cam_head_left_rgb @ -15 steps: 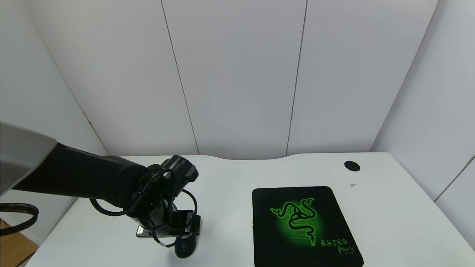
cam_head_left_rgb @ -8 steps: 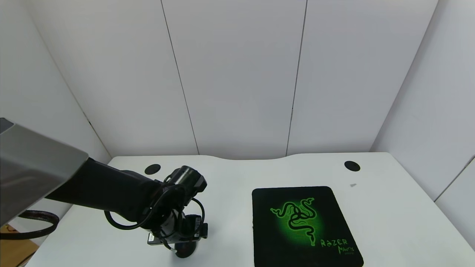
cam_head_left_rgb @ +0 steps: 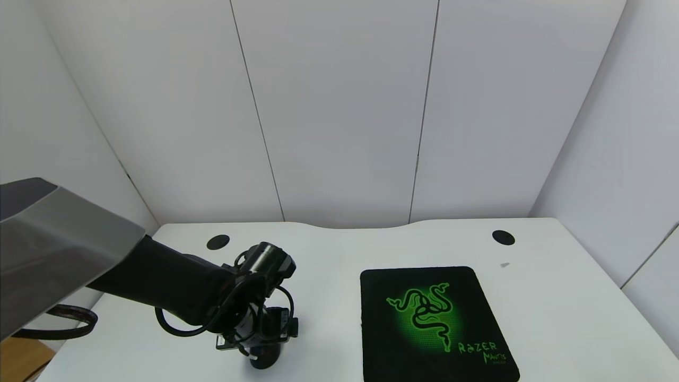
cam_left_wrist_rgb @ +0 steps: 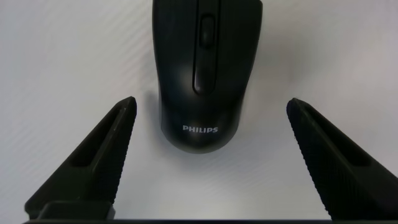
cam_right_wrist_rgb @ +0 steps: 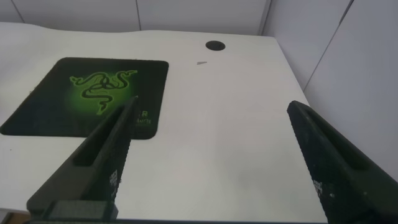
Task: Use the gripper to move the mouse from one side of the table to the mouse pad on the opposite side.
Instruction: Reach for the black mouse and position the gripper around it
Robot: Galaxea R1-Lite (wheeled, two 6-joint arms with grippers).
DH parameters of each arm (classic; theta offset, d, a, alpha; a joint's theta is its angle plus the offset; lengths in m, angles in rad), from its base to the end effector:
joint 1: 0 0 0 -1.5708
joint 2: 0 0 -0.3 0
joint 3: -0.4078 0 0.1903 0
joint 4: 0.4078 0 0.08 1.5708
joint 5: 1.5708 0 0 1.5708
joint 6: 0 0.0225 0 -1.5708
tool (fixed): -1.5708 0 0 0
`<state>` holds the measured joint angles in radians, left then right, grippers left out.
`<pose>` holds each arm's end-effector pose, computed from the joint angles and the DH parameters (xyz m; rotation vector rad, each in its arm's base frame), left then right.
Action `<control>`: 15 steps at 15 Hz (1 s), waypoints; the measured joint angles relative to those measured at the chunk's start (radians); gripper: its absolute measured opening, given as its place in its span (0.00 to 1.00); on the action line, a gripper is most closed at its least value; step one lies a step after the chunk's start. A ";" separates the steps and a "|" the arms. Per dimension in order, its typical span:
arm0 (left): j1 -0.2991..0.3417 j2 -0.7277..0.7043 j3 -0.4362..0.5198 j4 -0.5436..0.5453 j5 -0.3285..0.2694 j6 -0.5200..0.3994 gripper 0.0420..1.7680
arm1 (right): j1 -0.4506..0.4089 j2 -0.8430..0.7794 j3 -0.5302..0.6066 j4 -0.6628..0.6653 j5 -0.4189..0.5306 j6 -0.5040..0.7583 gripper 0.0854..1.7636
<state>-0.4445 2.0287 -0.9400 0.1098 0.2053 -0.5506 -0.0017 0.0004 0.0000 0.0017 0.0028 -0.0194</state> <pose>0.2887 -0.1324 0.0543 -0.1049 1.1449 0.1068 -0.0228 0.0001 0.0753 -0.0194 0.0021 0.0011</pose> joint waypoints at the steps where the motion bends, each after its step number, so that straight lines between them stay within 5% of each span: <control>1: 0.004 0.005 0.009 -0.018 -0.003 -0.001 0.97 | 0.000 0.000 0.000 0.000 0.000 0.000 0.97; 2: 0.006 0.009 0.016 -0.023 -0.007 -0.001 0.97 | 0.000 0.000 0.000 0.000 0.000 0.000 0.97; 7: 0.006 0.015 0.019 -0.027 -0.009 0.000 0.54 | 0.000 0.000 0.000 0.000 0.001 0.000 0.97; 15: 0.008 0.015 0.017 -0.027 -0.007 0.000 0.50 | 0.000 0.000 0.000 0.000 0.001 0.000 0.97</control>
<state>-0.4368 2.0440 -0.9232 0.0830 0.1985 -0.5509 -0.0017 0.0004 0.0000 0.0019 0.0036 -0.0196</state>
